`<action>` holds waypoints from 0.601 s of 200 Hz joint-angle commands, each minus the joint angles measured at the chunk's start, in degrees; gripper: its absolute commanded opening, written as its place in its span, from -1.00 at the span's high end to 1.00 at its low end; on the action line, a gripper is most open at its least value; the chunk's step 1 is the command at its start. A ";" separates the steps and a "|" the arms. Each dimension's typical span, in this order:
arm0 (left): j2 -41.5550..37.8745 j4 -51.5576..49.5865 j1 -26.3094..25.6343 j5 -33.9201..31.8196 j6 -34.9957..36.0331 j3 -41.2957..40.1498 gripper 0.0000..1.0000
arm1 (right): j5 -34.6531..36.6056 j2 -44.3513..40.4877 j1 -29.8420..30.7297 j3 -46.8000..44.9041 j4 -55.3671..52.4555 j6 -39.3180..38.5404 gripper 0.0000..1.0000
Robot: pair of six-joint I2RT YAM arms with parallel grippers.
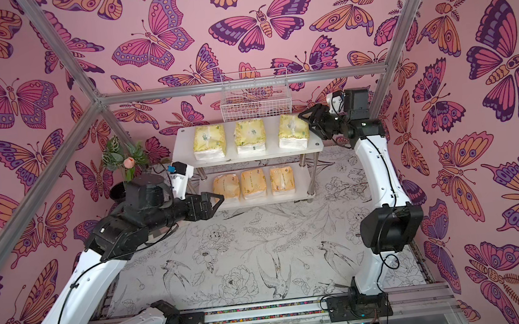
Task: Place the tissue boxes on the shelf by color
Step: Place a box of tissues on the shelf.
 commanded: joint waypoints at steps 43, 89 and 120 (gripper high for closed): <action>-1.20 0.13 0.45 -0.28 -0.47 -1.70 -0.99 | -1.74 2.68 1.63 1.44 5.27 4.30 -0.35; -1.48 0.16 0.49 -0.50 -0.36 -2.04 -0.99 | -1.54 2.89 1.96 1.54 5.90 4.65 -0.35; -1.73 0.17 0.49 -0.86 -0.46 -2.09 -1.00 | 0.13 1.46 1.85 1.27 5.80 3.29 -0.41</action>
